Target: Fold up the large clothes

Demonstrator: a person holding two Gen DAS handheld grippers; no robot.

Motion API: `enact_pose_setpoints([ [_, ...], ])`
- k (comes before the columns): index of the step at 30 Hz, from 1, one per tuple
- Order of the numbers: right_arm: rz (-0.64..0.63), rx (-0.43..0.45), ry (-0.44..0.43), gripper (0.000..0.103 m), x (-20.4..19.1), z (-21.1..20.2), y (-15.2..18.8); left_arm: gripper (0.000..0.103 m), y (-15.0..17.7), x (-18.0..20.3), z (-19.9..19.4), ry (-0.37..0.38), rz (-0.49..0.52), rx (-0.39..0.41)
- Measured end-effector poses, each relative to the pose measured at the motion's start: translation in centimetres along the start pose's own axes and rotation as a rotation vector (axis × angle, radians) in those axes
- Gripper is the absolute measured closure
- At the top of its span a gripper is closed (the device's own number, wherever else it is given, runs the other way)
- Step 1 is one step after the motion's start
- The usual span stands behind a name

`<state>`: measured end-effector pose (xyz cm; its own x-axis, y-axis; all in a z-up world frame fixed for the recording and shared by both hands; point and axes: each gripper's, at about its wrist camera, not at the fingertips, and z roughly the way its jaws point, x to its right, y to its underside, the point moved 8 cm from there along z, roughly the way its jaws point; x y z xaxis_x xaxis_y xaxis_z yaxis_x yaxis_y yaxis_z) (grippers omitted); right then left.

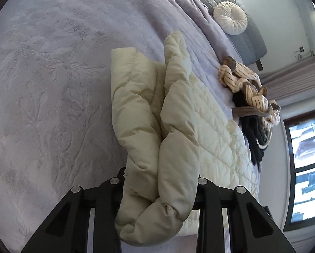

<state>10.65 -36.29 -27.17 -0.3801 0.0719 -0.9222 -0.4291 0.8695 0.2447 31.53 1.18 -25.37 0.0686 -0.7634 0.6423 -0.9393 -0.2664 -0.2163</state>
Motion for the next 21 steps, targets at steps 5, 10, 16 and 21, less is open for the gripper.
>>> enact_pose_setpoints([
  [5, -0.003, -0.014, -0.018, 0.073, -0.4, -1.3, 1.5, 0.068, 2.2, -0.2, -3.0, 0.030, 0.018, -0.030],
  [10, 0.013, -0.041, -0.018, 0.073, 0.8, -3.8, 4.5, 0.068, 5.2, -1.2, -6.2, 0.039, 0.054, -0.073],
  [16, 0.051, -0.044, -0.007, 0.073, 2.9, -6.4, 7.8, 0.068, 10.1, -3.5, -9.0, 0.024, 0.053, -0.149],
  [21, 0.079, -0.038, 0.031, 0.072, 4.5, -6.6, 7.9, 0.067, 13.3, -5.8, -9.6, -0.039, 0.069, -0.204],
])
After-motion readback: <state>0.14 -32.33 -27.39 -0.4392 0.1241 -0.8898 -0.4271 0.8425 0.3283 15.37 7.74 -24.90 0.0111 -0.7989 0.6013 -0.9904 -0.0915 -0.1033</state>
